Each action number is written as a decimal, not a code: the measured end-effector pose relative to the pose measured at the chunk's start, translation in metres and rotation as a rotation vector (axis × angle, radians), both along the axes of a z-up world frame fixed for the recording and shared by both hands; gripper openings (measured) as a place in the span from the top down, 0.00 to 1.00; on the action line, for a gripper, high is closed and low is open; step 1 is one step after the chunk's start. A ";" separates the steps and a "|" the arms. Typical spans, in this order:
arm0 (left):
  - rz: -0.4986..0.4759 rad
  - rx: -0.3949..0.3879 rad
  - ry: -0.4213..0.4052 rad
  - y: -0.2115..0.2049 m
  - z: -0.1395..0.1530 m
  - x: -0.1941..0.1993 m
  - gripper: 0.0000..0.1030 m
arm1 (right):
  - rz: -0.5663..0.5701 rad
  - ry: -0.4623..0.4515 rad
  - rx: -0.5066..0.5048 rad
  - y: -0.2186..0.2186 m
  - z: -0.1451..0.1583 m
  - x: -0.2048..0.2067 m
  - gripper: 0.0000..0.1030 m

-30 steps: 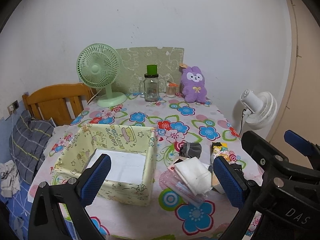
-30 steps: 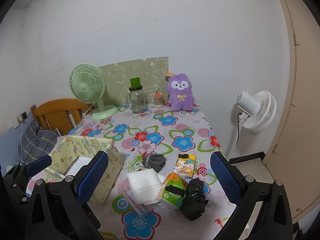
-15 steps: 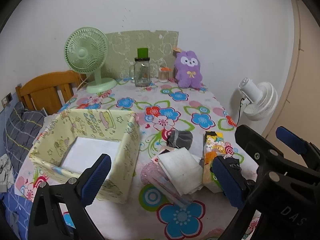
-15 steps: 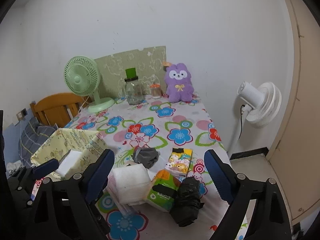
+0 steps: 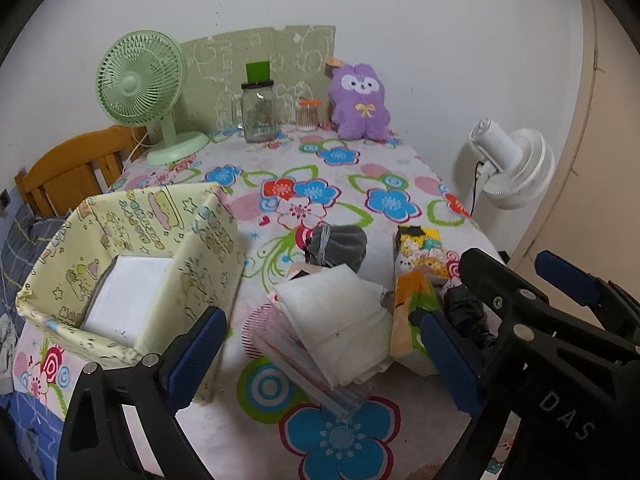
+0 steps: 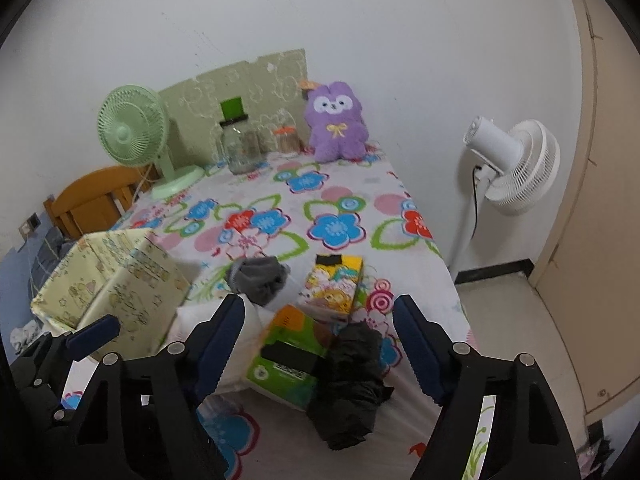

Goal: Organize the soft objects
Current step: 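Move the right tool to the black cloth bundle while the left tool approaches the white cloth, then grasp the black cloth bundle with the right tool while the left tool grasps the white cloth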

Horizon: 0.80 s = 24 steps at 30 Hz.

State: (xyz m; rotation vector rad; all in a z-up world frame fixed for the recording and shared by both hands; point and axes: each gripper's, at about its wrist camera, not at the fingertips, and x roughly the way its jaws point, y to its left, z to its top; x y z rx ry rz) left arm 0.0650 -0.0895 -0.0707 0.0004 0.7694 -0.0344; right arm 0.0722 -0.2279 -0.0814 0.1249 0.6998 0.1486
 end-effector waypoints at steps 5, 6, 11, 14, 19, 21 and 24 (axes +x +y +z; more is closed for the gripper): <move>-0.001 0.018 0.026 -0.006 -0.012 0.006 0.07 | -0.016 0.055 0.003 -0.006 -0.015 0.008 0.26; 0.004 0.020 0.032 -0.006 -0.014 0.006 0.07 | -0.022 0.073 0.004 -0.008 -0.020 0.011 0.29; 0.028 0.030 0.072 -0.005 -0.030 0.011 0.08 | -0.031 0.137 0.008 -0.012 -0.040 0.019 0.35; 0.031 0.049 0.086 -0.007 -0.036 0.013 0.09 | -0.026 0.162 0.010 -0.011 -0.049 0.022 0.38; 0.025 0.060 0.119 -0.009 -0.045 0.017 0.10 | -0.014 0.208 0.020 -0.008 -0.061 0.027 0.47; 0.024 0.065 0.121 -0.009 -0.047 0.018 0.10 | -0.020 0.211 0.016 -0.007 -0.062 0.028 0.53; 0.024 0.081 0.114 -0.011 -0.047 0.018 0.10 | -0.034 0.214 -0.003 -0.008 -0.064 0.029 0.66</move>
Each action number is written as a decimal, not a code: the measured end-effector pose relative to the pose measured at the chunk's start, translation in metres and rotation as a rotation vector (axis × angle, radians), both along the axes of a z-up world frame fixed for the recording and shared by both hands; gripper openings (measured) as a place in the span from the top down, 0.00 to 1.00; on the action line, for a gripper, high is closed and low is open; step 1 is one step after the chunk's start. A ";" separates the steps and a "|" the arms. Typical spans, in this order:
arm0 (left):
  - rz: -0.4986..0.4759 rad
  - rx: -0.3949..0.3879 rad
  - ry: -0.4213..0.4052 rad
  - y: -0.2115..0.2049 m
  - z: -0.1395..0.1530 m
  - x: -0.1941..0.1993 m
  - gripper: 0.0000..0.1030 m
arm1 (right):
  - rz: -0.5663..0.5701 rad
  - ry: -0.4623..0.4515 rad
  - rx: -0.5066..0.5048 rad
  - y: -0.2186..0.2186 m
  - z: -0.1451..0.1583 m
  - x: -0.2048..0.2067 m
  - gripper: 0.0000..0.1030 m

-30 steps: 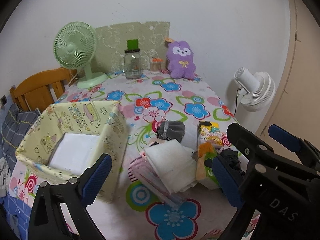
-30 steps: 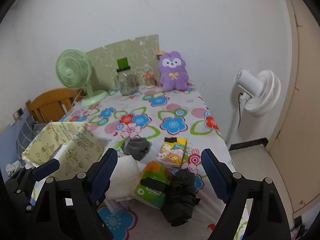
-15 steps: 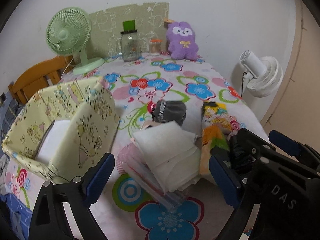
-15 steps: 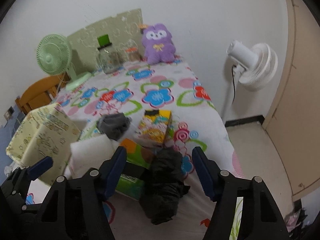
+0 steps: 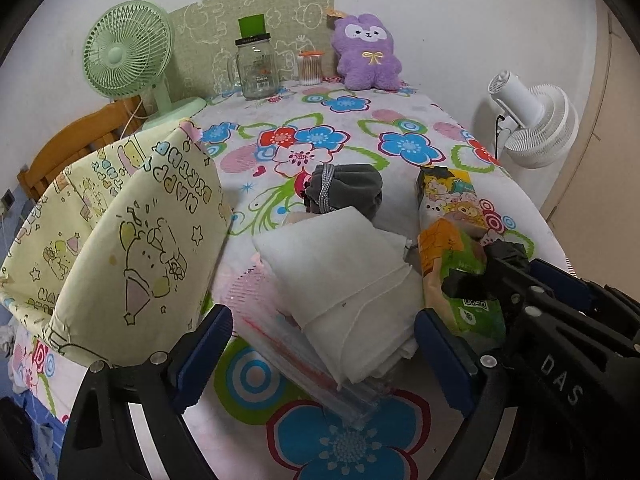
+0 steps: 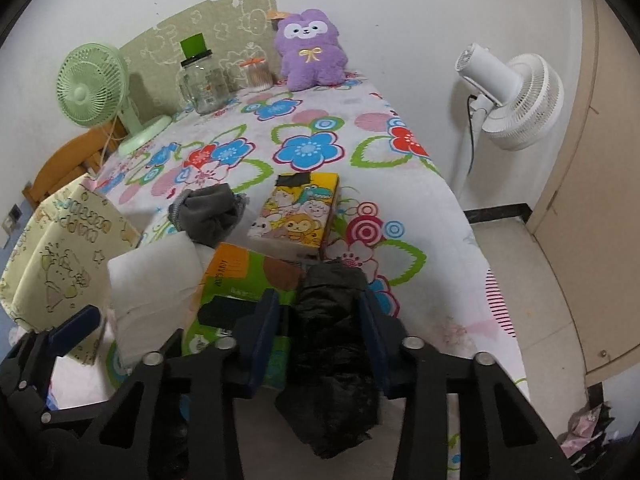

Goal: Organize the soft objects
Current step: 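Grasp the black cloth bundle with the right tool while the left tool grasps the white cloth, then carry the black bundle with the right tool while the left tool carries the white cloth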

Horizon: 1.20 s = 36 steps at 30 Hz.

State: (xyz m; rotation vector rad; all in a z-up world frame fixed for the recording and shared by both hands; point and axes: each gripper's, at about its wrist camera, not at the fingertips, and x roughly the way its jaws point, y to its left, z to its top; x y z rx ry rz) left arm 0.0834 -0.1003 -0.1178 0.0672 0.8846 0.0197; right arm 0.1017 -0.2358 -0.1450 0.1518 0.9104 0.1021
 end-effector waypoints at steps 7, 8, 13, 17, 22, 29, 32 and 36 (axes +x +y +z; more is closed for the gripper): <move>-0.009 0.009 -0.001 -0.002 -0.002 0.006 0.12 | -0.015 0.009 0.004 -0.005 -0.003 0.003 0.69; -0.014 0.014 -0.003 -0.003 -0.002 0.007 0.14 | -0.013 0.007 0.000 -0.004 -0.003 0.003 0.69; -0.059 0.013 0.012 -0.010 -0.005 0.009 0.38 | -0.009 0.021 -0.009 -0.002 -0.007 0.005 0.68; -0.082 -0.001 0.018 -0.012 -0.005 0.011 0.64 | -0.010 0.023 -0.012 -0.001 -0.007 0.005 0.70; -0.101 -0.031 0.020 -0.012 -0.002 0.011 0.79 | -0.008 0.017 0.003 -0.001 -0.003 0.005 0.75; -0.102 -0.050 -0.004 -0.009 0.008 0.009 0.86 | -0.012 -0.018 -0.013 0.001 0.013 0.003 0.76; -0.105 -0.058 -0.021 -0.008 0.016 0.009 0.87 | -0.010 -0.039 -0.017 0.003 0.023 0.001 0.76; -0.116 -0.057 -0.043 -0.007 0.026 0.007 0.89 | -0.003 -0.064 -0.021 0.008 0.035 -0.001 0.76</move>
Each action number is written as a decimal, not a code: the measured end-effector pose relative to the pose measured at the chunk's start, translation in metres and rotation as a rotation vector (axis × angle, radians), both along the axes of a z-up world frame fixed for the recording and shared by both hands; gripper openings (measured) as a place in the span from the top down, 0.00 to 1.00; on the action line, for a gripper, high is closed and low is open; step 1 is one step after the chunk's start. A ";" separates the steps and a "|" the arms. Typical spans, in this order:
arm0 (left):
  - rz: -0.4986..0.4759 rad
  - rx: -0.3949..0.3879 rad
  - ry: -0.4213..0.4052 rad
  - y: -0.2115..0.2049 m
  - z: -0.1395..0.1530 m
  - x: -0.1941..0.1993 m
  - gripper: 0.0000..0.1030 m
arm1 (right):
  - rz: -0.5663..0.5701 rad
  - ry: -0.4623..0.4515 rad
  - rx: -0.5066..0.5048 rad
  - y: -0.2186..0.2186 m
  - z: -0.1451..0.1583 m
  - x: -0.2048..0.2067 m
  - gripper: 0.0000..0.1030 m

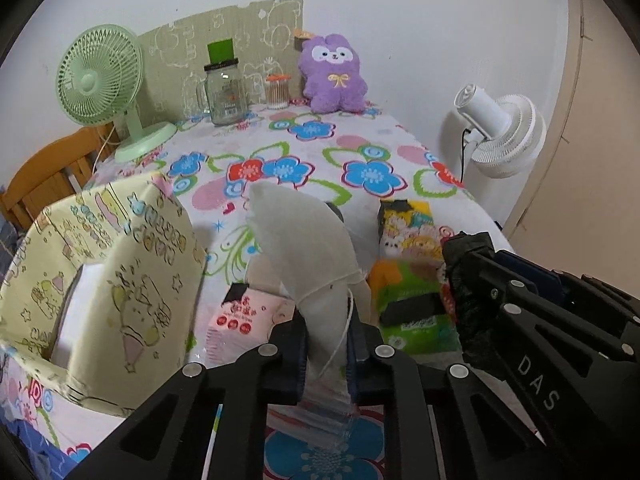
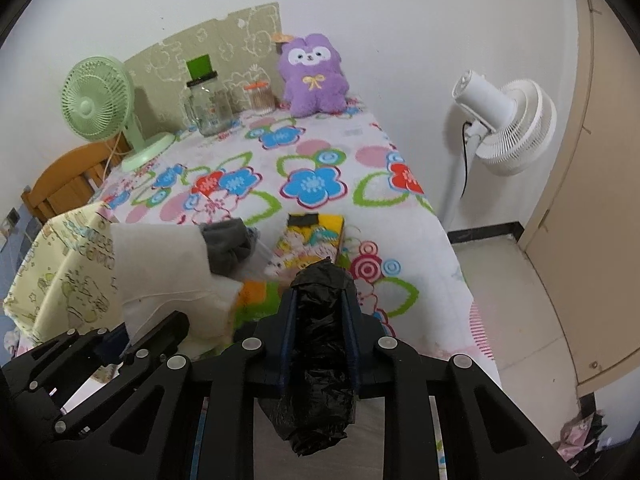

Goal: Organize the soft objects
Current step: 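Carry the black bundle with the right tool while the left tool carries the white cloth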

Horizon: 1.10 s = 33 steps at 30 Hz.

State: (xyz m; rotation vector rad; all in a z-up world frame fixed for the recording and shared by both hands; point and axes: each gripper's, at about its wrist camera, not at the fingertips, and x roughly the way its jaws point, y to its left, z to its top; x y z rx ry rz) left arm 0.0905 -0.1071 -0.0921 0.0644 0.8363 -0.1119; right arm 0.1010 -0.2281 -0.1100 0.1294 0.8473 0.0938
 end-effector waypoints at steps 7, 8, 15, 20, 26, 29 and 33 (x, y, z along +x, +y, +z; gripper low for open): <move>-0.005 -0.002 -0.028 0.002 0.017 -0.003 0.90 | 0.016 -0.039 -0.007 0.008 0.021 -0.006 0.76; -0.005 -0.002 -0.032 0.002 0.020 -0.004 0.90 | 0.017 -0.046 -0.009 0.009 0.025 -0.006 0.76; -0.004 -0.003 -0.066 0.006 0.044 -0.010 0.90 | 0.034 -0.096 -0.020 0.018 0.054 -0.013 0.76; -0.007 -0.014 -0.088 0.010 0.059 -0.017 0.90 | 0.047 -0.129 -0.028 0.024 0.071 -0.019 0.76; -0.004 -0.018 -0.109 0.017 0.073 -0.021 0.90 | 0.049 -0.158 -0.035 0.034 0.086 -0.024 0.76; -0.006 -0.013 -0.116 0.022 0.078 -0.024 0.90 | 0.053 -0.168 -0.034 0.039 0.092 -0.026 0.76; 0.000 -0.015 -0.121 0.030 0.083 -0.024 0.90 | 0.062 -0.180 -0.035 0.048 0.098 -0.027 0.76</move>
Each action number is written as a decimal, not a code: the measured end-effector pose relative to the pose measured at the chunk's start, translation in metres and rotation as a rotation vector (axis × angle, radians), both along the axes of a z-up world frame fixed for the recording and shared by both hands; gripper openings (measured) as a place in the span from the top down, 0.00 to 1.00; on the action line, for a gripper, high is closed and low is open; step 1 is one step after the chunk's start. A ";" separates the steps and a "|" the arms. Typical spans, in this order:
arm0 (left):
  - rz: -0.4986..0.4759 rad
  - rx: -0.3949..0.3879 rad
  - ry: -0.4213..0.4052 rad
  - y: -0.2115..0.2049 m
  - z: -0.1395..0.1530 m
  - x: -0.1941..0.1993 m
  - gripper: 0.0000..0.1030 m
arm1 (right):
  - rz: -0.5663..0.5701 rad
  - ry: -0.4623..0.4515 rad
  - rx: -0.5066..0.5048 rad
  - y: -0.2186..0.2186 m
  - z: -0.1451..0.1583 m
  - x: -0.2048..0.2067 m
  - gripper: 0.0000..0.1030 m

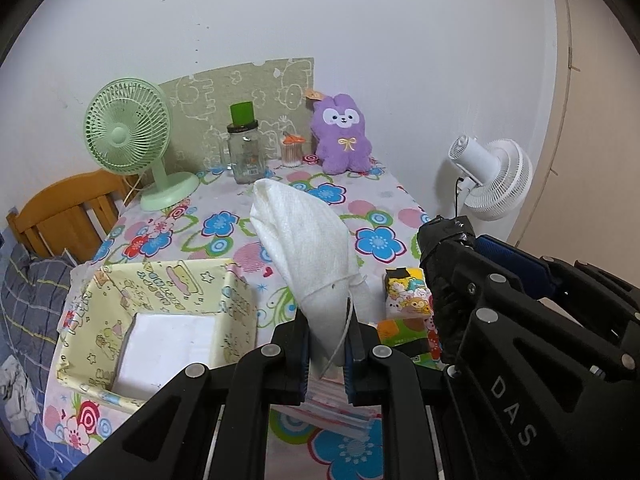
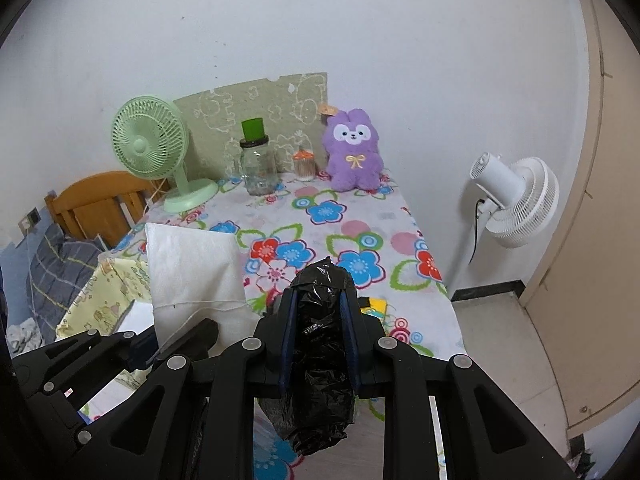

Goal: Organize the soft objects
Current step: 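Carry the black bundle with the right tool while the left tool carries the white cloth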

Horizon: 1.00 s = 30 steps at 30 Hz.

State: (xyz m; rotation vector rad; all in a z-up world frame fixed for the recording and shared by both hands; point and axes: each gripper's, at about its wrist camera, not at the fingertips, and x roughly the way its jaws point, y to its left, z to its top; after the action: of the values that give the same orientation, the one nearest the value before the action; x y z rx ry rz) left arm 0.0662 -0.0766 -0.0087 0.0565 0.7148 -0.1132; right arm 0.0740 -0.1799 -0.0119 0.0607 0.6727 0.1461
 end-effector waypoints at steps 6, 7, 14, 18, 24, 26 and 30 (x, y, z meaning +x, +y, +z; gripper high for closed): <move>0.012 0.011 -0.016 0.015 0.006 0.000 0.90 | 0.009 -0.015 0.009 0.015 0.007 -0.001 0.76; 0.015 0.012 -0.018 0.019 0.007 0.000 0.90 | 0.014 -0.015 0.010 0.019 0.008 0.000 0.76; 0.047 0.017 -0.019 0.044 0.007 0.001 0.90 | 0.049 -0.012 0.009 0.044 0.010 0.005 0.76; 0.068 0.021 -0.018 0.059 0.007 0.000 0.90 | 0.072 -0.015 0.015 0.060 0.010 0.008 0.76; 0.096 0.033 -0.015 0.081 0.006 0.002 0.89 | 0.102 -0.017 0.025 0.083 0.009 0.012 0.76; 0.104 0.039 -0.007 0.089 0.004 0.004 0.89 | 0.113 -0.015 0.022 0.092 0.008 0.014 0.76; 0.122 0.053 0.002 0.103 -0.001 0.008 0.89 | 0.126 0.004 0.027 0.108 0.003 0.019 0.76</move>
State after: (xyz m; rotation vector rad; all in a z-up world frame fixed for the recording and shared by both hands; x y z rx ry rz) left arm 0.0738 0.0264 -0.0098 0.0635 0.7219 0.0227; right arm 0.0931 -0.0721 -0.0091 0.0442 0.6787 0.2759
